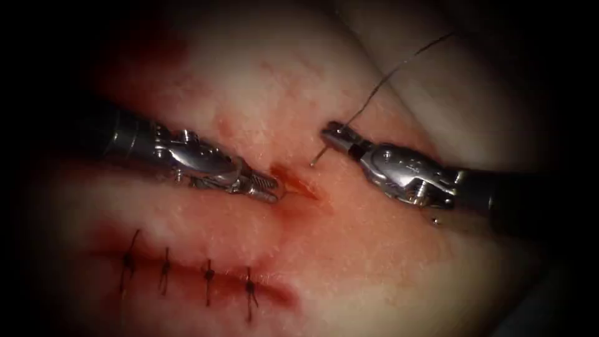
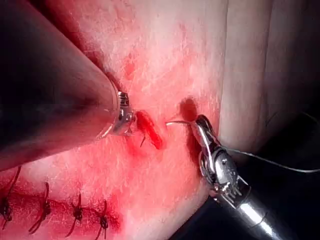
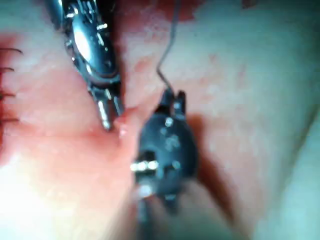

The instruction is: Wound Closure

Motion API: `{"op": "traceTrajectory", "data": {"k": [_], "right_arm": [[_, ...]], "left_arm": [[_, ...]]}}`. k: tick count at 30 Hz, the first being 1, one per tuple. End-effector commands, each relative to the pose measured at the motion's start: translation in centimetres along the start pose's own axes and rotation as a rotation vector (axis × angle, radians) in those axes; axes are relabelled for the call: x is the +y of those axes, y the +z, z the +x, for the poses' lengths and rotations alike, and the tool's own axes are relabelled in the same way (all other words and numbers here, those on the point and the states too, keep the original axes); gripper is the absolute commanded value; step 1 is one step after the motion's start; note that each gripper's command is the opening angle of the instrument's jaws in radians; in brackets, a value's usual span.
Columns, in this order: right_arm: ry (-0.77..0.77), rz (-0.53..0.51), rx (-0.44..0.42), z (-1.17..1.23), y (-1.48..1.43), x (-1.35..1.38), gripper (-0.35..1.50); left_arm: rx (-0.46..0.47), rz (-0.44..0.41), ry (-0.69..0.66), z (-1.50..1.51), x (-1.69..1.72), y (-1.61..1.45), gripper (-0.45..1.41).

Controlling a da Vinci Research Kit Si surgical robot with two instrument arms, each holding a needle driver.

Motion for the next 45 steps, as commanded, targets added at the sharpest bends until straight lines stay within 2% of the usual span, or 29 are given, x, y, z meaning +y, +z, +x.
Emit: {"op": "traceTrajectory", "data": {"k": [1,4,8,10,15,19,20,22,24,25,28,29,30,34,37,39,41,45], "right_arm": [[0.053,0.031,-0.013,-0.1,0.1,-0.02,-0.35],[0.233,0.076,-0.044,-0.19,0.16,-0.02,-0.35],[0.234,0.113,-0.08,-0.26,0.21,-0.06,-0.35],[0.308,0.151,-0.109,-0.34,0.24,-0.14,-0.35],[0.366,0.187,-0.143,-0.43,0.19,-0.29,-0.35],[0.362,0.171,-0.135,-0.47,0.2,-0.33,-0.35],[0.369,0.15,-0.122,-0.46,0.21,-0.32,-0.18],[0.318,0.096,-0.083,-0.44,0.23,-0.27,0.31],[0.247,0.036,-0.04,-0.4,0.27,-0.18,1.06],[0.232,0.023,-0.033,-0.38,0.28,-0.15,1.18],[0.197,-0.002,-0.019,-0.34,0.26,-0.07,1.28],[0.187,-0.006,-0.017,-0.34,0.25,-0.05,1.28],[0.177,-0.014,-0.014,-0.32,0.21,-0.02,1.28],[0.171,-0.01,-0.015,-0.3,0.15,0.08,1.28],[0.171,-0.008,-0.016,-0.29,0.12,0.1,1.28],[0.171,-0.007,-0.016,-0.29,0.11,0.12,1.28],[0.17,-0.007,-0.016,-0.29,0.1,0.13,1.28],[0.169,-0.01,-0.014,-0.3,0.1,0.16,1.28]], "left_arm": [[0.0,-0.001,0.0,-0.02,0.0,0.08,0.04],[0.0,-0.001,0.0,-0.02,0.0,0.08,0.04],[0.0,-0.001,0.0,-0.02,0.0,0.08,0.04],[0.001,0.001,0.0,-0.02,0.0,0.08,0.04],[0.001,0.001,-0.006,-0.02,0.0,0.08,0.04],[0.001,0.001,0.0,-0.02,0.0,0.08,0.04],[0.0,0.001,0.006,-0.02,0.0,0.07,0.04],[-0.001,0.0,0.024,-0.01,0.0,0.07,0.03],[-0.004,-0.006,0.088,0.01,0.01,0.04,0.03],[0.009,-0.016,0.144,0.01,0.01,0.01,0.08],[0.052,-0.063,0.334,-0.05,0.02,-0.13,0.14],[0.05,-0.076,0.372,-0.07,0.01,-0.15,0.15],[0.05,-0.092,0.474,-0.13,-0.04,-0.19,0.17],[0.069,-0.111,0.674,-0.19,-0.22,-0.21,0.21],[0.079,-0.115,0.744,-0.19,-0.29,-0.19,0.24],[0.129,-0.121,0.793,-0.15,-0.31,-0.15,0.27],[0.177,-0.129,0.811,-0.09,-0.28,-0.1,0.32],[0.2,-0.143,0.821,-0.03,-0.2,0.02,0.44]]}}
